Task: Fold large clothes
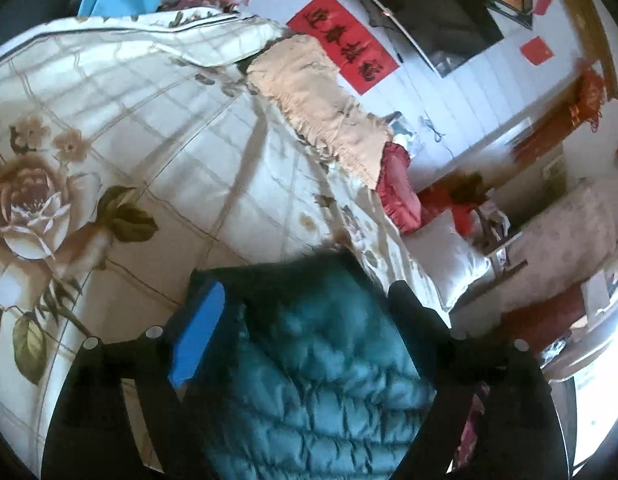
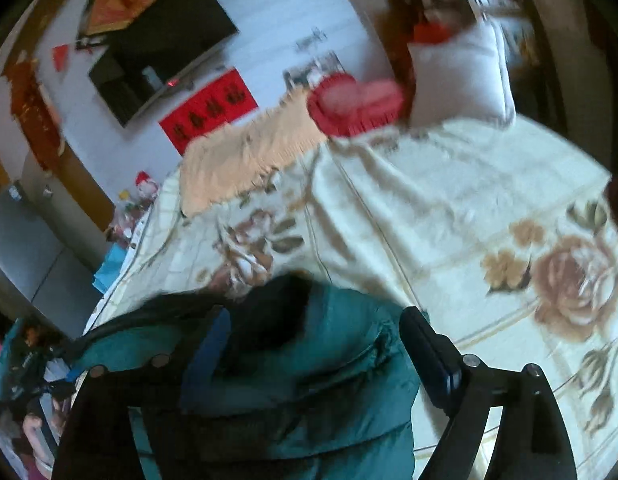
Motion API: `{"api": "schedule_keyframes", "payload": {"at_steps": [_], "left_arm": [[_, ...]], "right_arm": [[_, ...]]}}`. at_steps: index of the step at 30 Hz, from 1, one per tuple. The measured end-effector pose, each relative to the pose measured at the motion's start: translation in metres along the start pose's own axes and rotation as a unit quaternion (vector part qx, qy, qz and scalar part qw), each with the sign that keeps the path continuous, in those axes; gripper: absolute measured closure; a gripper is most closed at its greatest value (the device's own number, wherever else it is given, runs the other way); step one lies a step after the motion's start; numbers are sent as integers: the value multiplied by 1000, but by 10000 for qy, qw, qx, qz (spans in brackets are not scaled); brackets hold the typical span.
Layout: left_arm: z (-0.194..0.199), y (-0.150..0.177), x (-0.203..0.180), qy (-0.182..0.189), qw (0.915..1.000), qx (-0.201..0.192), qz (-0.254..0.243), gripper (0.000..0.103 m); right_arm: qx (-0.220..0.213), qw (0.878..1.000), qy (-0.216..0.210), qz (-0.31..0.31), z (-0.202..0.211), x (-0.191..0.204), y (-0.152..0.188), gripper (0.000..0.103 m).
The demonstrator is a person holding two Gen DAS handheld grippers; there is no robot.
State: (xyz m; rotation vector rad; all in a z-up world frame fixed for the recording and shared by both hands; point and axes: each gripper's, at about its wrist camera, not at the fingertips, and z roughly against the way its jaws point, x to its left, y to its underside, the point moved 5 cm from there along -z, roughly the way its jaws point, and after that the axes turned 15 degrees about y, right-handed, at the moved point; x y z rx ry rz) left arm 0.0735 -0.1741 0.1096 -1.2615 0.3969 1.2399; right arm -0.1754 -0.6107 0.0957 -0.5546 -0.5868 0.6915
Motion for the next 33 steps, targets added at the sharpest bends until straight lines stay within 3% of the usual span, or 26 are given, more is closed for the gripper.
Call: {"api": "schedule_keyframes", "payload": {"at_steps": [6, 9, 13, 18, 23, 28, 30, 33], "left_arm": [[-16, 32, -19, -343, 9981, 177, -476, 19], [-41, 50, -10, -866, 9931, 449, -650, 19], [-72, 59, 20, -1872, 9776, 650, -714, 19], [-94, 55, 41, -2334, 9662, 865, -671, 13], [-106, 55, 55, -2443, 9631, 1004, -525, 9], [-111, 57, 52, -2570, 9587, 1024, -661, 8], [-112, 57, 53, -2582, 9582, 1021, -689, 8], [-112, 57, 53, -2587, 9582, 1019, -679, 7]], "right_arm": [[197, 9870, -127, 1593, -3, 94, 43, 22], [267, 9790, 4, 2023, -29, 129, 64, 27], [530, 9732, 192, 2229, -77, 159, 83, 28], [809, 9684, 608, 2281, -127, 162, 91, 28], [898, 9691, 679, 2195, -150, 159, 92, 27], [1081, 9718, 559, 2020, -134, 155, 81, 27], [795, 9786, 372, 1862, -110, 147, 66, 27], [391, 9788, 748, 1866, -92, 121, 45, 26]]}}
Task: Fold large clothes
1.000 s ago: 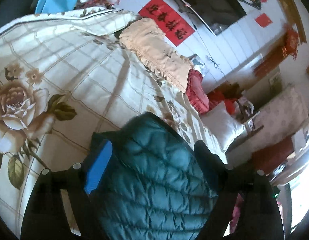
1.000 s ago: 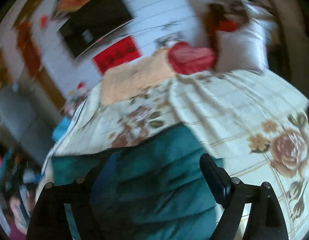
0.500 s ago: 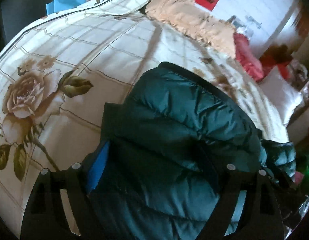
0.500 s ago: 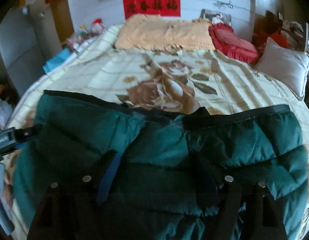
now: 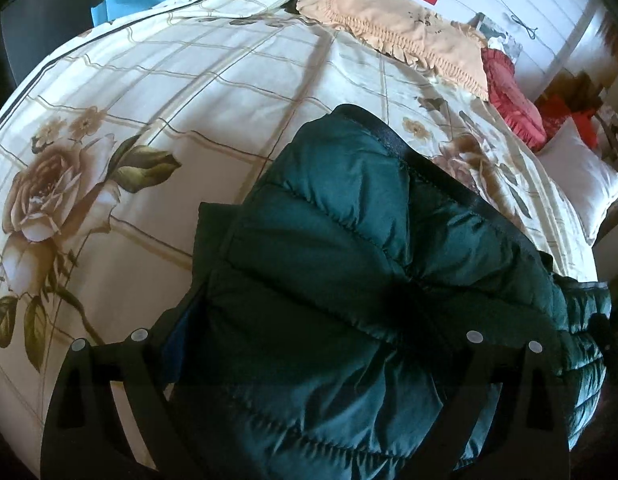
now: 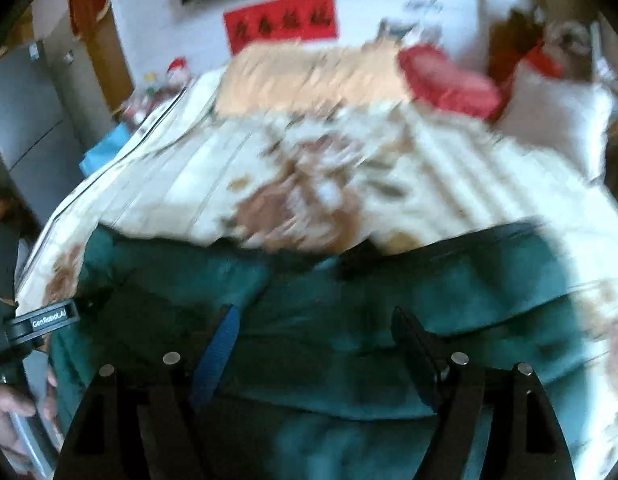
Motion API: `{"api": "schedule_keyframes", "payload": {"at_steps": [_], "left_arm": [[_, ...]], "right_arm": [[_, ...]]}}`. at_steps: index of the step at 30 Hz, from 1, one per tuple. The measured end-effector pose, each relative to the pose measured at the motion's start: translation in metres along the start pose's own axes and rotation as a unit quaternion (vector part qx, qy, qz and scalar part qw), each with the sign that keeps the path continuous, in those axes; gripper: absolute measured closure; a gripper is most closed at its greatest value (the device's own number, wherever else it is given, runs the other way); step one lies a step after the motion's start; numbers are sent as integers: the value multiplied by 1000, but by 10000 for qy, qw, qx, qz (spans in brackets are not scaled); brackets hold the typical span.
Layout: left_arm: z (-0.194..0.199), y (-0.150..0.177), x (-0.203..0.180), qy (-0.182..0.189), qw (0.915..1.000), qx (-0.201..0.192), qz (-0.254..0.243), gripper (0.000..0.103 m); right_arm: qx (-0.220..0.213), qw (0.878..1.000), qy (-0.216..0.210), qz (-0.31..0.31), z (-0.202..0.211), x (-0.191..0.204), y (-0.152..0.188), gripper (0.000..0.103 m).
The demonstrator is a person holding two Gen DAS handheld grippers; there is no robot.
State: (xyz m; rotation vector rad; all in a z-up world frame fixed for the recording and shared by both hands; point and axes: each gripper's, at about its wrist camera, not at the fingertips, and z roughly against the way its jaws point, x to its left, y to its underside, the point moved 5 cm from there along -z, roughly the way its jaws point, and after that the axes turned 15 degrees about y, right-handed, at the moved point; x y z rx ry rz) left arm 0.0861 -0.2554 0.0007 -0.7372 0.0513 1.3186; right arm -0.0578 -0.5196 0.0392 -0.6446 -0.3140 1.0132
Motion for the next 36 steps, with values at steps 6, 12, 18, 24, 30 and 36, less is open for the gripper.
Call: {"api": "schedule_keyframes", "payload": {"at_steps": [6, 12, 18, 24, 30, 36], "left_arm": [[-4, -2, -2, -115, 9999, -8, -123, 5], [-9, -4, -4, -268, 9994, -73, -219, 3], [7, -5, -3, 13, 9997, -162, -175, 3], [59, -16, -18, 491, 9947, -831, -344, 3], [43, -19, -44, 387, 9945, -651, -724, 3], [-8, -18, -30, -411, 9972, -52, -624, 3]], "right_arm": [[514, 9953, 712, -408, -37, -66, 12, 26], [715, 9936, 671, -569, -64, -72, 24, 21], [586, 9944, 709, -520, -44, -72, 21, 19], [169, 9987, 351, -333, 19, -71, 31, 19], [103, 9984, 527, -180, 27, -72, 50, 19], [449, 9970, 583, -225, -1, -78, 63, 14]]}}
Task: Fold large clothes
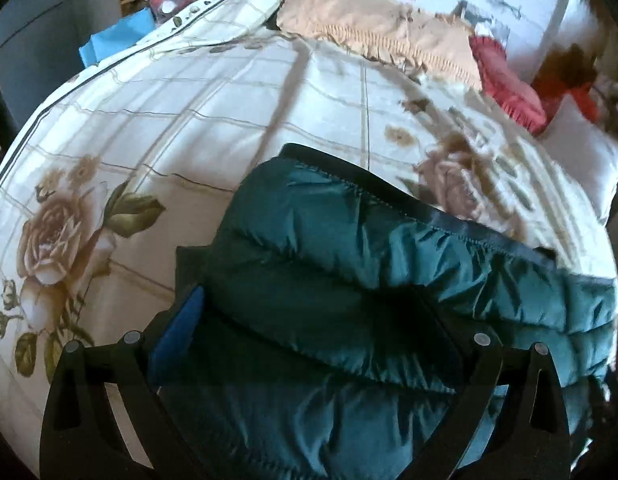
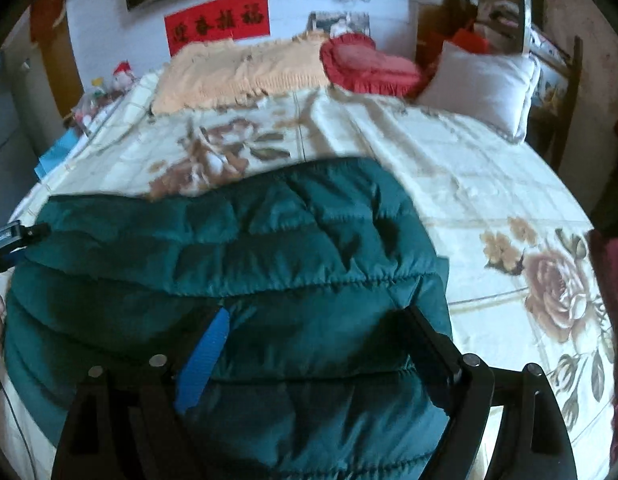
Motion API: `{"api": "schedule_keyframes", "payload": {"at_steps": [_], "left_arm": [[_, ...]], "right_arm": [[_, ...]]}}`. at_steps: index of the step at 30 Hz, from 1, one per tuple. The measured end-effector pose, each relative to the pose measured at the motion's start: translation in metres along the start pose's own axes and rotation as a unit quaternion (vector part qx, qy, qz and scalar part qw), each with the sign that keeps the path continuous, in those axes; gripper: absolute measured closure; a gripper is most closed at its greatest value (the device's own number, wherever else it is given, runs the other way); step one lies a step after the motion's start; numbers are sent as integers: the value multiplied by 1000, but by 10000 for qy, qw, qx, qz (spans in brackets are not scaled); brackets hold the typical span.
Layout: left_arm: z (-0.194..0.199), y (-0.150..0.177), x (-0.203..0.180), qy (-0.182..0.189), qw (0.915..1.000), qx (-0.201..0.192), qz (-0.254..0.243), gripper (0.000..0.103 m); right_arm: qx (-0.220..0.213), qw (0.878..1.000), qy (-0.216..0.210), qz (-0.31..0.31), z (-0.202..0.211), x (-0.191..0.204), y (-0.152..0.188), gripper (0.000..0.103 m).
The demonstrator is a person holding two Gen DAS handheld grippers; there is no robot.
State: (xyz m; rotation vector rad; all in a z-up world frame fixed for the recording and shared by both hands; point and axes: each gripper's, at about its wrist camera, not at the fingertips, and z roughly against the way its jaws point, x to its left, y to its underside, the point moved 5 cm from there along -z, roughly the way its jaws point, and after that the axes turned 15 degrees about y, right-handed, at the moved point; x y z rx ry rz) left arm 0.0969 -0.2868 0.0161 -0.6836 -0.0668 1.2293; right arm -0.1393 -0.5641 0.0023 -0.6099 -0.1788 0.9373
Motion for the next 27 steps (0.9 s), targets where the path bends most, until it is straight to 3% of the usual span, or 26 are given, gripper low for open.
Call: {"api": "schedule_keyframes", "payload": {"at_steps": [3, 7, 12, 16, 21, 27], "left_arm": [[-6, 1, -1, -122, 9998, 20, -140, 2], [-9, 1, 4, -40, 9999, 40, -91, 1], [-8, 4, 1, -24, 10000, -36, -87, 1], [-3, 6, 1, -11, 9999, -122, -98, 1], [24, 16, -2, 112, 9987, -399, -290, 1], [68, 34, 2, 350, 9952, -674, -610, 1]], "right_arm": [[33, 10000, 18, 67, -3, 0, -1, 12], [-144, 9998, -74, 86, 25, -8, 3, 12], [-272, 9993, -106, 214, 63, -20, 40, 12], [42, 9997, -26, 246, 42, -19, 65, 12], [191, 9994, -284, -112, 24, -21, 75, 9], [-125, 9982, -363, -450, 57, -42, 77, 9]]}}
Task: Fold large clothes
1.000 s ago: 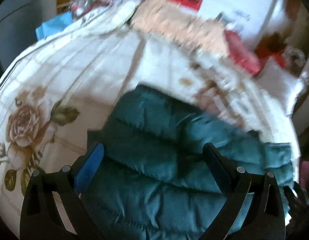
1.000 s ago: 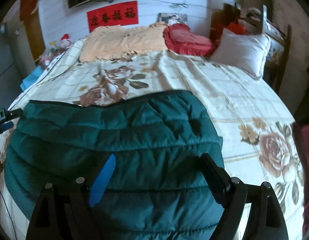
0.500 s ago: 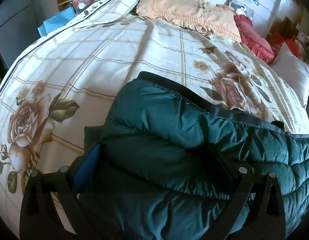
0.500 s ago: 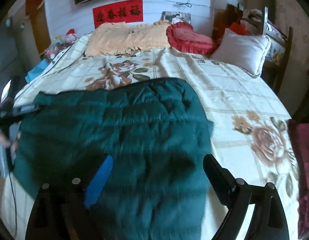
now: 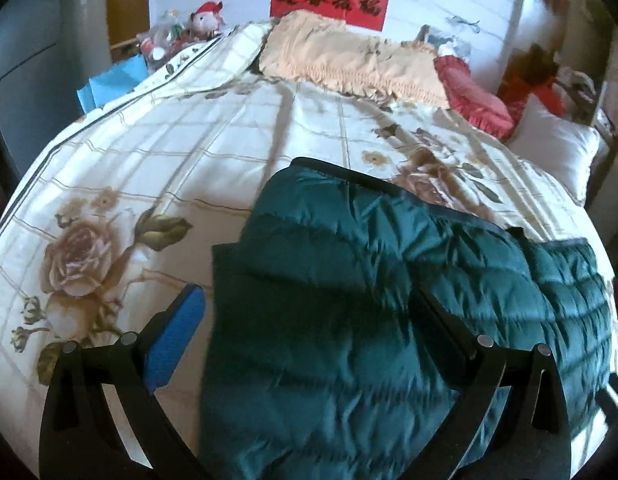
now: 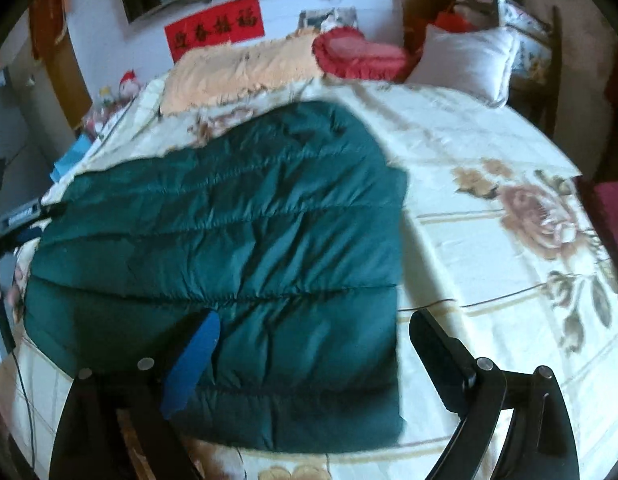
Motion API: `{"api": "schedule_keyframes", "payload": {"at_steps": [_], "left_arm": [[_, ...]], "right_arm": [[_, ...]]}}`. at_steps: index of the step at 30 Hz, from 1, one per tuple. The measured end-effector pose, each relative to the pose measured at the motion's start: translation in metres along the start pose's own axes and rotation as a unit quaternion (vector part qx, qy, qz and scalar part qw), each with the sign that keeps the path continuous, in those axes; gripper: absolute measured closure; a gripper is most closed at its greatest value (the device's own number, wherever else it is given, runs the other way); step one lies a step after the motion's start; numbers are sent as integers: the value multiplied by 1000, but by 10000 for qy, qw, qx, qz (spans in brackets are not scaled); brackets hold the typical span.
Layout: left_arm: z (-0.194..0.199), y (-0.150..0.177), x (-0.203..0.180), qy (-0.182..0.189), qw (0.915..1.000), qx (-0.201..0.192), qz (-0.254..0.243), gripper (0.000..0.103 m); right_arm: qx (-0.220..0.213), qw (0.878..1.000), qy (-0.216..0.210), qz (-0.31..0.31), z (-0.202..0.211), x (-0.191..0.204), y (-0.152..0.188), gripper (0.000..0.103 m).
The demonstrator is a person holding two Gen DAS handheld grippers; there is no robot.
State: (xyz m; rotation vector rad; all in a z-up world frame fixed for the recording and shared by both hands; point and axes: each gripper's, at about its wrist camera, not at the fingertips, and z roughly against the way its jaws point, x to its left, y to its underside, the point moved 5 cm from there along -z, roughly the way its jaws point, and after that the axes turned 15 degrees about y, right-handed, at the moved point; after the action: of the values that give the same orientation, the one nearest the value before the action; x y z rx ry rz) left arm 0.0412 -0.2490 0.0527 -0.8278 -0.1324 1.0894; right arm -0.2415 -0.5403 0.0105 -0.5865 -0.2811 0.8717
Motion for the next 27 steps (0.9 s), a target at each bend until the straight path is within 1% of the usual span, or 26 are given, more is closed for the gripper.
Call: {"api": "schedule_keyframes", "payload": {"at_steps": [4, 7, 11, 14, 18, 23, 25, 27], "left_arm": [[25, 12, 4, 184, 9998, -87, 11, 1], [43, 24, 6, 280, 9995, -120, -21, 1], [57, 39, 8, 303, 9995, -106, -74, 1], [62, 50, 12, 379, 9993, -78, -3, 1], [65, 63, 21, 534, 9984, -18, 207, 1], [64, 83, 39, 904, 9941, 165, 571, 1], [65, 89, 50, 1129, 9900, 220, 818, 1], [63, 94, 60, 1374, 9835, 287, 1138, 1]], "right_arm": [[89, 9997, -191, -87, 8, -3, 6, 9], [133, 9996, -209, -155, 8, -5, 11, 9], [289, 9985, -352, -313, 6, -6, 17, 9], [287, 9986, -340, -303, 7, -4, 19, 9], [306, 9985, -330, -299, 6, -5, 21, 8], [316, 9984, -374, -299, -3, -11, 23, 6], [363, 9975, -486, -359, -6, -13, 23, 5], [410, 9963, -616, -426, -12, -15, 24, 2]]}}
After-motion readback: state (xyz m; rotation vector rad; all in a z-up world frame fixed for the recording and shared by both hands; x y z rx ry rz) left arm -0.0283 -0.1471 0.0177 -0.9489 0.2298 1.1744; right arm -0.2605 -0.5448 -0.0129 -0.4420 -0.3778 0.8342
